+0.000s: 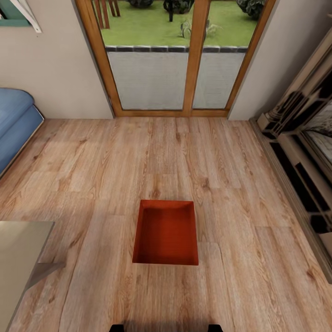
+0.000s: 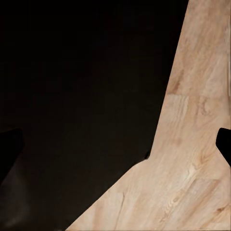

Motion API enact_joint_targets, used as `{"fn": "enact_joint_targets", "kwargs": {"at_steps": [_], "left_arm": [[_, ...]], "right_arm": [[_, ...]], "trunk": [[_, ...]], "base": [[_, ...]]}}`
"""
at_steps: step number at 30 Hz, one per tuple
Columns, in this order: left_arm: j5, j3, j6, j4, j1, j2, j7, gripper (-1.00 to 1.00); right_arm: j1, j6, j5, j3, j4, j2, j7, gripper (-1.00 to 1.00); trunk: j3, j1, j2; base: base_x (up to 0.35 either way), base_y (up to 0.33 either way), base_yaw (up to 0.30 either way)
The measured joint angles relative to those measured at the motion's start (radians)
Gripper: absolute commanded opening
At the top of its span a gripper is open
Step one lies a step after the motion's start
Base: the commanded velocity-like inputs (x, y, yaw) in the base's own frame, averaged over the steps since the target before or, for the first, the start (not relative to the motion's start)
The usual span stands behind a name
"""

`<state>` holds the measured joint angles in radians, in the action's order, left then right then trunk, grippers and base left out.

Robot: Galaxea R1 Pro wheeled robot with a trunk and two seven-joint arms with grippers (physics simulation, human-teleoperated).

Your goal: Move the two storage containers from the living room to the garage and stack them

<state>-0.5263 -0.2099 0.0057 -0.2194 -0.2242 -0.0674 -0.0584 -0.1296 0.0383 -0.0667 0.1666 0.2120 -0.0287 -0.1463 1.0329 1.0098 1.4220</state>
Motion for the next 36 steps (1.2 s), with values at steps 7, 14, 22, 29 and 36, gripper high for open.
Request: {"fn": "enact_joint_targets", "kwargs": {"at_steps": [7, 14, 22, 29, 36], "left_arm": [[0.001, 0.000, 0.012, -0.188, -0.003, -0.016, -0.039, 1.00], [0.002, 0.001, 0.135, -0.258, -0.032, -0.019, -0.124, 1.00], [0.025, 0.000, 0.330, -0.284, -0.242, 0.003, -0.131, 1.00], [0.040, -0.004, 0.399, -0.262, -0.383, 0.073, -0.131, 1.00], [0.245, -0.002, 0.362, -0.254, -0.412, 0.146, -0.132, 1.00]], "right_arm": [[-0.017, -0.043, -0.017, -0.004, 0.159, -0.003, -0.014, 1.00], [-0.186, -0.047, -0.027, -0.004, 0.162, -0.017, -0.063, 1.00], [-0.448, -0.104, -0.029, -0.004, 0.152, -0.033, -0.098, 1.00], [-0.563, -0.090, -0.047, -0.005, 0.042, -0.046, -0.099, 1.00], [-0.576, -0.071, -0.085, 0.004, 0.033, -0.064, -0.096, 1.00]], "trunk": [[0.000, 0.000, 0.000], [0.000, 0.000, 0.000], [0.000, 0.000, 0.000], [0.000, 0.000, 0.000], [0.000, 0.000, 0.000]], "base": [[0.000, 0.000, 0.000], [0.000, 0.000, 0.000], [0.000, 0.000, 0.000], [0.000, 0.000, 0.000], [0.000, 0.000, 0.000]]}}
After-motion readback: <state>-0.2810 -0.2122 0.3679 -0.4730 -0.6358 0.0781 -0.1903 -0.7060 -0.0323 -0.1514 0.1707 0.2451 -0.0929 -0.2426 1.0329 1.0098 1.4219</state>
